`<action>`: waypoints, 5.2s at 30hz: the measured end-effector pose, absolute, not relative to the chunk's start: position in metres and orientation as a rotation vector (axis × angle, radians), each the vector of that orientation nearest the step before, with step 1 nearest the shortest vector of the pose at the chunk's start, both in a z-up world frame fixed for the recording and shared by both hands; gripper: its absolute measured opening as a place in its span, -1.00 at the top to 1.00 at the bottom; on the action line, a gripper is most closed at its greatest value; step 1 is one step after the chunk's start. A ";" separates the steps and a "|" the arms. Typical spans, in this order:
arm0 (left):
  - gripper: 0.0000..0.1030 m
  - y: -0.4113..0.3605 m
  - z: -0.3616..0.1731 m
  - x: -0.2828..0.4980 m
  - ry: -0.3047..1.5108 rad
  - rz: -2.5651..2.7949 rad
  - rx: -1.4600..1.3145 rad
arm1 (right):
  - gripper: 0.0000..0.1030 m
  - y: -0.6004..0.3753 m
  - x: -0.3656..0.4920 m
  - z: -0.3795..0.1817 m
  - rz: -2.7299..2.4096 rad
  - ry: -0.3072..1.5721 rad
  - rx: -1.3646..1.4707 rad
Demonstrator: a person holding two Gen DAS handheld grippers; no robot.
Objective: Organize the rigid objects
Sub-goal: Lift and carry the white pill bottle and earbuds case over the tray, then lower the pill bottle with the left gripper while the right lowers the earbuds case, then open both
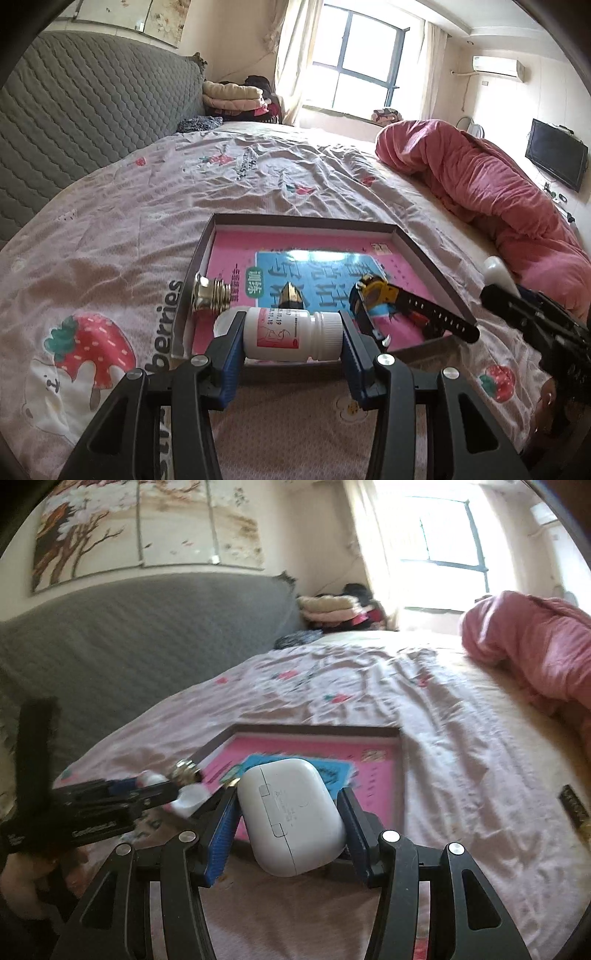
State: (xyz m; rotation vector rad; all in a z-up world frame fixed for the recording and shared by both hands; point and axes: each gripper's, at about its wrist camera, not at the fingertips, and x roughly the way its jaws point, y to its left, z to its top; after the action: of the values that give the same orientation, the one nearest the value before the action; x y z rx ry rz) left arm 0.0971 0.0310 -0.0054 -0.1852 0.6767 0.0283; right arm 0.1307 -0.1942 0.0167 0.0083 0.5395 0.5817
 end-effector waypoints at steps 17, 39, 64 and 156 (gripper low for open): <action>0.09 0.019 -0.012 0.132 0.698 0.037 -0.156 | -0.07 -0.212 0.178 -0.001 0.413 0.598 0.060; 0.09 -0.001 -0.031 0.150 0.753 -0.023 -0.110 | -0.07 -0.199 0.201 -0.020 0.394 0.674 0.001; 0.09 0.003 -0.032 0.161 0.812 -0.047 -0.068 | -0.06 -0.177 0.204 -0.040 0.568 0.823 0.057; 0.02 -0.009 -0.041 0.146 0.875 -0.054 -0.192 | -0.42 -0.180 0.172 -0.016 0.461 0.614 -0.134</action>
State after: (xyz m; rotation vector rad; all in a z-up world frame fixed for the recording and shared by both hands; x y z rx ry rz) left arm 0.1458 -0.0089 -0.0409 -0.1916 0.8749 -0.0541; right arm 0.1721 -0.1797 -0.0161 -0.1338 0.6139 0.4610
